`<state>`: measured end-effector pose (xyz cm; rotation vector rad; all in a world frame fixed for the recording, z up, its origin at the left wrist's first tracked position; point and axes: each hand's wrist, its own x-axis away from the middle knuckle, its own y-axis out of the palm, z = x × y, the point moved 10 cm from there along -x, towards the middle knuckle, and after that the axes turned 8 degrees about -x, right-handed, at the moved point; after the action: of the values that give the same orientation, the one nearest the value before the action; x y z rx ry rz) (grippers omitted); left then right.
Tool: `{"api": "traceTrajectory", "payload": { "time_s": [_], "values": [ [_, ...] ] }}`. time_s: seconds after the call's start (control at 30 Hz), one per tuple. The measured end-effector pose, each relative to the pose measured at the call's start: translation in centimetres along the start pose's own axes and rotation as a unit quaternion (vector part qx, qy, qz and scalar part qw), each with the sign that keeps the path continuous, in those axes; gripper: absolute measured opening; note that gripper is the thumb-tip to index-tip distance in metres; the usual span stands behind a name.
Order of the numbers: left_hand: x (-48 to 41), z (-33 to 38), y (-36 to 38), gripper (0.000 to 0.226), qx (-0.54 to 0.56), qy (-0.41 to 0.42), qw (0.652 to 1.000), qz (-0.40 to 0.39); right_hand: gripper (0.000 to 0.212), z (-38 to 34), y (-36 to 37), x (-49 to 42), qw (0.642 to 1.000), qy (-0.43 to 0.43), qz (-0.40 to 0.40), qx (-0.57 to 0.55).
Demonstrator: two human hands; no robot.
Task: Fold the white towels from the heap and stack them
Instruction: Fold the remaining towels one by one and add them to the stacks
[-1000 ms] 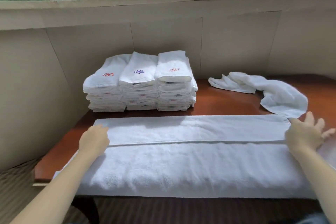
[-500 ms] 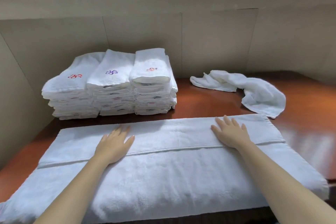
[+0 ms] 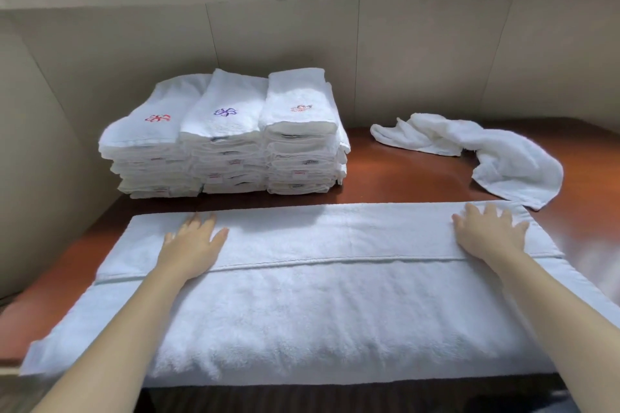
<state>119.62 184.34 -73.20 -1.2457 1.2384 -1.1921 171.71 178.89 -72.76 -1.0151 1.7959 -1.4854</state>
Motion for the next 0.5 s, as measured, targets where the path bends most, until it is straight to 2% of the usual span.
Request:
{"api": "traceTrajectory", "payload": {
  "time_s": [0.07, 0.13, 0.2, 0.27, 0.3, 0.37, 0.43, 0.5],
  "values": [
    [1.8, 2.4, -0.5, 0.053, 0.018, 0.064, 0.998, 0.002, 0.048, -3.9, -1.2, 2.2, 0.993, -0.096, 0.036, 0.06],
    [4.4, 5.1, -0.5, 0.053, 0.035, 0.143, 0.989, -0.013, 0.043, -9.5, -2.3, 6.4, 0.956, -0.262, 0.1, 0.088],
    [7.7, 7.6, -0.8, 0.055, 0.039, 0.222, 0.974, -0.002, 0.032, -14.5, -3.3, 13.4, 0.879, -0.454, 0.144, 0.025],
    [11.8, 9.2, -1.3, 0.056, 0.031, 0.287, 0.957, 0.036, 0.025, -16.4, -3.0, 21.0, 0.786, -0.594, 0.172, -0.019],
    [13.9, 9.8, -1.8, 0.056, 0.013, 0.322, 0.944, 0.074, 0.031, -16.6, -1.6, 23.7, 0.763, -0.629, 0.15, -0.011],
    [17.5, 10.8, -1.5, 0.06, -0.053, 0.379, 0.913, 0.145, 0.051, -16.0, 1.7, 27.1, 0.747, -0.658, 0.099, 0.019],
    [19.8, 11.1, -0.1, 0.071, -0.11, 0.407, 0.889, 0.178, 0.071, -15.0, 4.2, 28.5, 0.742, -0.657, 0.105, 0.083],
    [21.1, 10.8, 1.0, 0.079, -0.154, 0.429, 0.864, 0.216, 0.081, -14.5, 4.9, 28.9, 0.726, -0.662, 0.14, 0.122]
  ]
}}
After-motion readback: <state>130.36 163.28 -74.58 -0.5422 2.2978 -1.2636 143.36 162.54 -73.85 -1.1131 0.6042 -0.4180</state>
